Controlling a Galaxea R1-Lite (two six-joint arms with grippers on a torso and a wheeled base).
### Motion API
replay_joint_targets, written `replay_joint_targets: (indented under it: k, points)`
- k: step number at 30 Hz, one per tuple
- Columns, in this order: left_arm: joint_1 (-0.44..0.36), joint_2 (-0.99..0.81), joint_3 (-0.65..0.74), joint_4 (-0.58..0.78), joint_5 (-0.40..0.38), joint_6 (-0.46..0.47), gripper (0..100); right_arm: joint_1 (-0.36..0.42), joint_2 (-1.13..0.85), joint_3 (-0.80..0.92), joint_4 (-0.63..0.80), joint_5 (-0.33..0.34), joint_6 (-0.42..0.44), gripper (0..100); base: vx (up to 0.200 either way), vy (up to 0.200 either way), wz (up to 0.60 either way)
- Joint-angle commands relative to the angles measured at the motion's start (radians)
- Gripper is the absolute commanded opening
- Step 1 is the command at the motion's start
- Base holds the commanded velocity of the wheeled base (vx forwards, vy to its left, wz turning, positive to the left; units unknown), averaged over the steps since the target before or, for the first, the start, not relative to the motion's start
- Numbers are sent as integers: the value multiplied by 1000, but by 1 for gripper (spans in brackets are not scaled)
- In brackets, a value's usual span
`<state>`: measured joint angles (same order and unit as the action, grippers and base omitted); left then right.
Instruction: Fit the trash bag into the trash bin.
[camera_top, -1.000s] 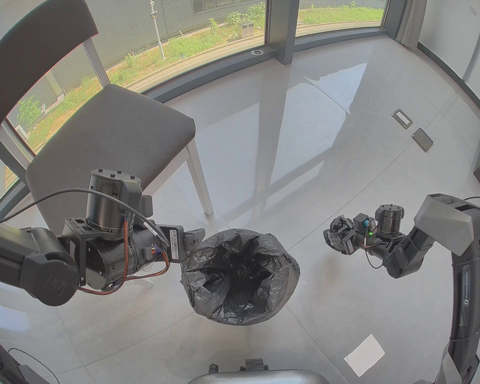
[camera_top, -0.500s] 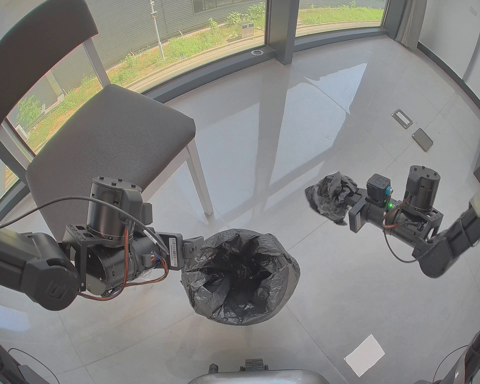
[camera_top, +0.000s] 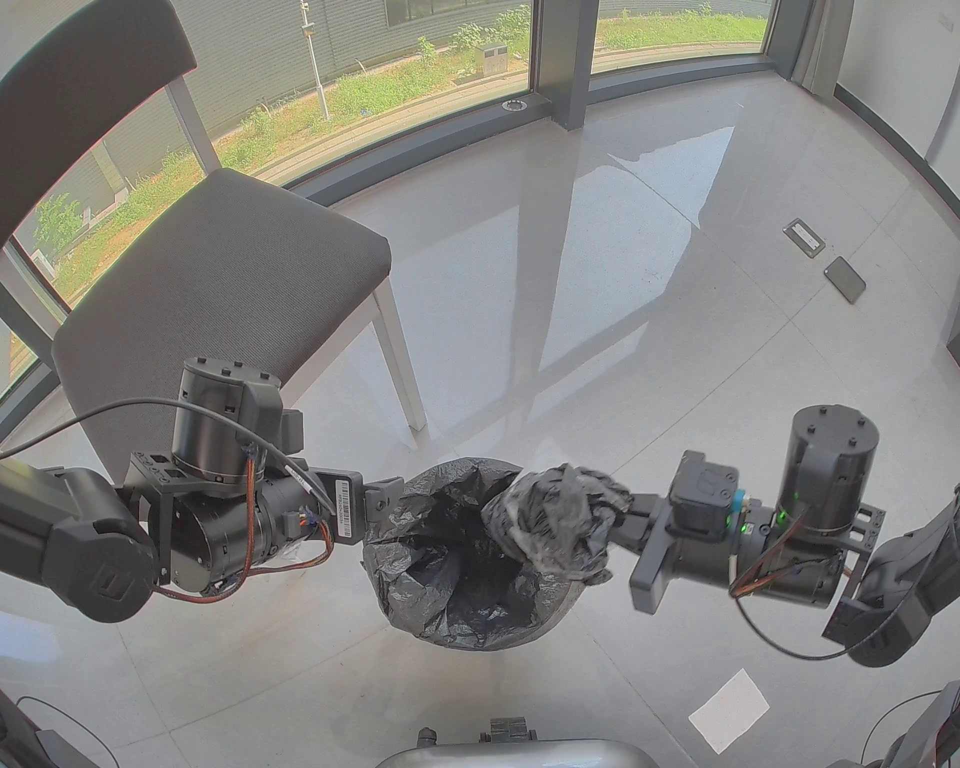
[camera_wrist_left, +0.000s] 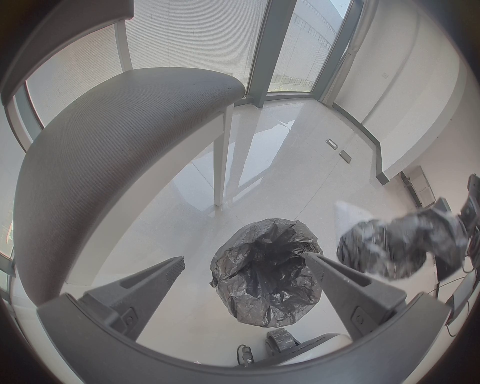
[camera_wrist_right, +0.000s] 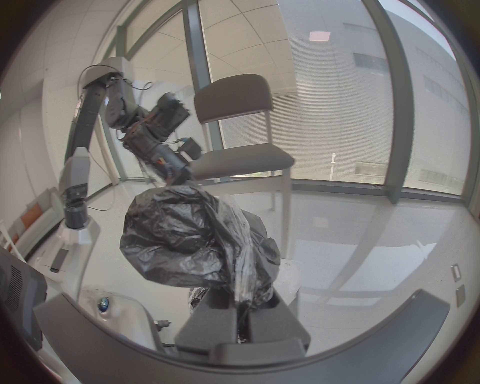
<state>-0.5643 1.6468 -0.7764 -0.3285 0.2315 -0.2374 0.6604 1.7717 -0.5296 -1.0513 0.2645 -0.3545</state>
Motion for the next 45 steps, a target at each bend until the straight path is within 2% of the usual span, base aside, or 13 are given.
replay_joint_targets:
  k: [1, 3, 9, 16, 26, 42, 43, 45]
  points:
    - [9, -7, 3, 0, 0, 18, 100, 90, 87, -26, -1, -4, 17, 0, 0, 0, 0]
    - [9, -7, 6, -1, -1, 53, 100, 108, 166, -55, -9, -4, 31, 0, 0, 0, 0]
    - [10, -5, 3, -66, -9, 72, 100, 114, 321, -158, -36, -1, 37, 0, 0, 0, 0]
    - [26, -9, 0, -69, -9, 70, 100, 62, 430, -225, -41, 4, 34, 0, 0, 0, 0]
    - [30, -9, -1, -84, -11, 67, 100, -25, 494, -322, -38, 6, 31, 0, 0, 0, 0]
    - [35, -9, 8, -84, -9, 61, 100, -21, 491, -352, -39, 6, 25, 0, 0, 0, 0]
    - [35, -9, 8, -84, -9, 61, 100, -19, 491, -352, -39, 6, 22, 100, 0, 0, 0]
    - [35, -9, 8, -84, -9, 61, 100, -19, 494, -354, -41, 6, 22, 100, 0, 0, 0]
